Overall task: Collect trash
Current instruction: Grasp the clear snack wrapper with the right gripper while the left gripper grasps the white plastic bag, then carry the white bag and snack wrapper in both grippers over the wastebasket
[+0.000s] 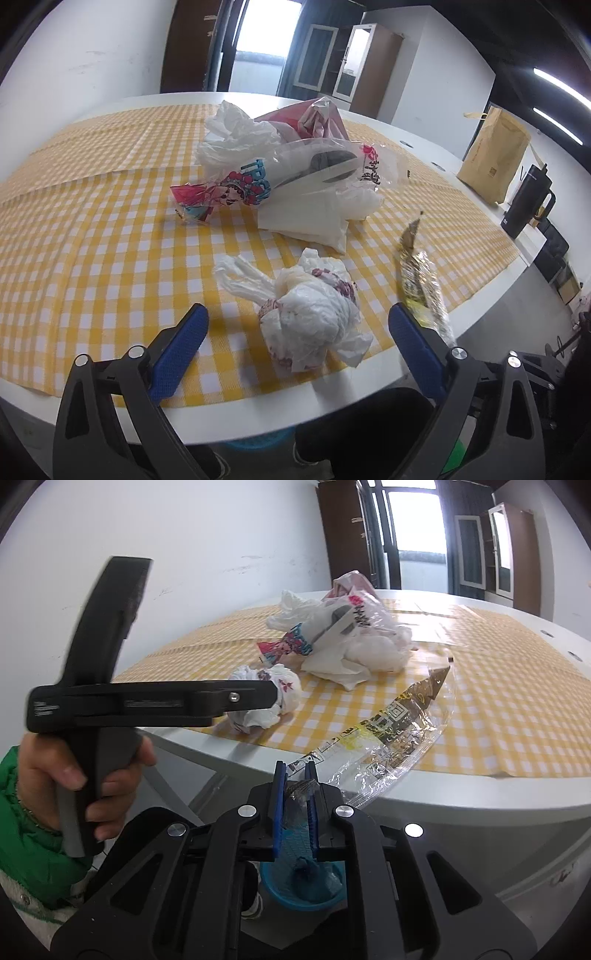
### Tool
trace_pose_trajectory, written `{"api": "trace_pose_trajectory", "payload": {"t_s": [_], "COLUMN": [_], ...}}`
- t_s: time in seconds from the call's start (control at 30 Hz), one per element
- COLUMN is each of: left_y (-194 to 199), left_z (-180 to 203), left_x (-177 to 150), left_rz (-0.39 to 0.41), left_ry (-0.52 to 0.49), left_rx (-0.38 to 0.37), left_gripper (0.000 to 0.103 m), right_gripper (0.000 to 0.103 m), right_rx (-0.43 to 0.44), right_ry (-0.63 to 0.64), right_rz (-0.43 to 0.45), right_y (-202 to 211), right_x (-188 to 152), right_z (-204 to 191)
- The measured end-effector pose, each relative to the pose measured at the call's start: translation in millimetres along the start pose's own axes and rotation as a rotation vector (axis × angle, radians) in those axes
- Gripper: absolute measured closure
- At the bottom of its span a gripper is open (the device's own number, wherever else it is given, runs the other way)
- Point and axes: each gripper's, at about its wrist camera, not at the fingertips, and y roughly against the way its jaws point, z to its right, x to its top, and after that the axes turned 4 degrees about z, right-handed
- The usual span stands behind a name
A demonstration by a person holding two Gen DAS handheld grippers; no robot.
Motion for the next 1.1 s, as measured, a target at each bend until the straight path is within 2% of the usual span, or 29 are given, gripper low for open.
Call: {"api": "trace_pose_trajectory", "payload": {"t_s": [0.1,0.17,0.23,0.3,0.43,0.7,1.1], "left_y": [-9.1,-12.1,-7.8,1.6,30.5,84.5,138.5], "left_z": [-2.0,-4.1,-7.3,-11.2,-12.3,-11.1,-7.9], "left_x": [-2.0,-4.1,-6.3,-9.1,-18.3,-40.8,-95.1], "left_rz": [-0.015,-0.020,-0.010,0.006,0.058,0.100,0.094], "left_ry": [0.022,0.031,0.043,0.066,0.067,0.059,0.015], "left_rx": [0.009,0.009,0.000,-0.027,-0.023,-0.029,-0.038], "left_gripper": [0.027,0.053,0.056,0.057,0.057,0.057,0.057], "right_gripper": [0.094,0.094,0.094,0.094,0.094,0.094,0.094], "right_rx": [-0.011,-0.012,-0.007,-0.007,-0.011,0.034,0.112], "right_ry": [0.007,0.014,0.025,0.036,0.053,0.052,0.075], "right_rz": [0.001,0.015,0.042,0.054,0.051,0.083,-0.003], "right_y": [8.3,15.2,24.9,31.8,41.5,71.5,93.0], "right_x": [-3.5,-4.9,-5.3,-5.6,-8.1,-18.1,-47.0], "right_z": [-1.9,-4.6,-9.1,-13.5,-23.4,-49.1,-90.2]}}
